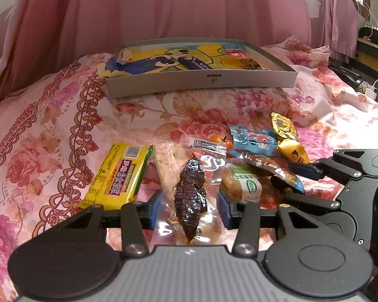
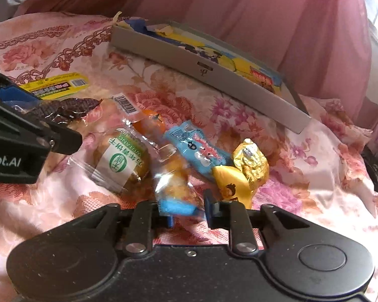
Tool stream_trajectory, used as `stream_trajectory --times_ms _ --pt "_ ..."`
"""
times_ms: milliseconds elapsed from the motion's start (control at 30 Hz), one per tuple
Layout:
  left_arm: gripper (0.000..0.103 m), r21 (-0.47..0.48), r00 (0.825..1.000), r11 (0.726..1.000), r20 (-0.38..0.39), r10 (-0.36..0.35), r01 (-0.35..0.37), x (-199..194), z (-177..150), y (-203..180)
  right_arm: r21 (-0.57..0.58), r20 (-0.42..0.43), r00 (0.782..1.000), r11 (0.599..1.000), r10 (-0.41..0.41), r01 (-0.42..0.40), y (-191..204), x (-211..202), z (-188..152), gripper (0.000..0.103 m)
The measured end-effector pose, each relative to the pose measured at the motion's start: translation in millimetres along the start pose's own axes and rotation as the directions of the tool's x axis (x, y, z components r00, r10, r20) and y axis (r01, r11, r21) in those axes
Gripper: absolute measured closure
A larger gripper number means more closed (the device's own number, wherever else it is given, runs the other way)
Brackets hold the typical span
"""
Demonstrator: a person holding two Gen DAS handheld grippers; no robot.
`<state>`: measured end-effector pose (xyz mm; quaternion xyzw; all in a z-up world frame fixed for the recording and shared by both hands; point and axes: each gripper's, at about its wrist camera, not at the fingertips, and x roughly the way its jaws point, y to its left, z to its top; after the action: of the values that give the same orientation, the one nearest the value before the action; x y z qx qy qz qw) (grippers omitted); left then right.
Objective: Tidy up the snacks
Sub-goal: 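Close the left tool on the jerky pack while the right tool grasps the blue candy pack, then carry the jerky pack and blue candy pack over the grey tray and open both tools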
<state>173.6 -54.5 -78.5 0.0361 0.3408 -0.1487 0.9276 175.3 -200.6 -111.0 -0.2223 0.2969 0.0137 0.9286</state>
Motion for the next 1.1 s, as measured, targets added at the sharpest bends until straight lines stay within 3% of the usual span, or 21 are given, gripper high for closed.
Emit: stream_trajectory --times_ms 167,300,533,633,767,1100 --pt "0.054 0.004 1.0 1.0 0.003 0.004 -0.004 -0.1 -0.1 0.1 -0.035 0.012 1.0 0.999 -0.009 0.01 4.0 -0.5 -0.4 0.079" --pt "0.054 0.014 1.0 1.0 0.007 0.012 -0.012 -1.3 0.1 -2.3 -0.063 0.019 1.0 0.998 -0.011 0.012 6.8 -1.8 0.2 0.1" --pt "0.054 -0.005 1.0 1.0 0.019 0.016 -0.016 -4.8 1.6 -2.2 -0.08 0.062 0.997 0.996 -0.035 0.04 6.7 -8.3 1.3 0.103" --pt "0.054 0.076 0.996 0.996 0.073 0.051 -0.056 -10.4 -0.2 -11.5 -0.084 0.1 0.994 0.995 -0.05 0.058 6.2 -13.5 3.0 0.103" --pt "0.054 0.119 0.993 0.992 0.108 0.04 -0.053 -15.2 -0.8 -19.2 -0.081 0.139 0.987 0.993 -0.076 0.088 4.6 -18.6 5.5 0.103" --pt "0.054 -0.027 0.985 0.998 0.167 0.052 -0.049 -22.1 13.9 0.1 0.018 0.207 0.973 0.995 -0.099 0.098 -14.3 -30.4 16.7 0.103"
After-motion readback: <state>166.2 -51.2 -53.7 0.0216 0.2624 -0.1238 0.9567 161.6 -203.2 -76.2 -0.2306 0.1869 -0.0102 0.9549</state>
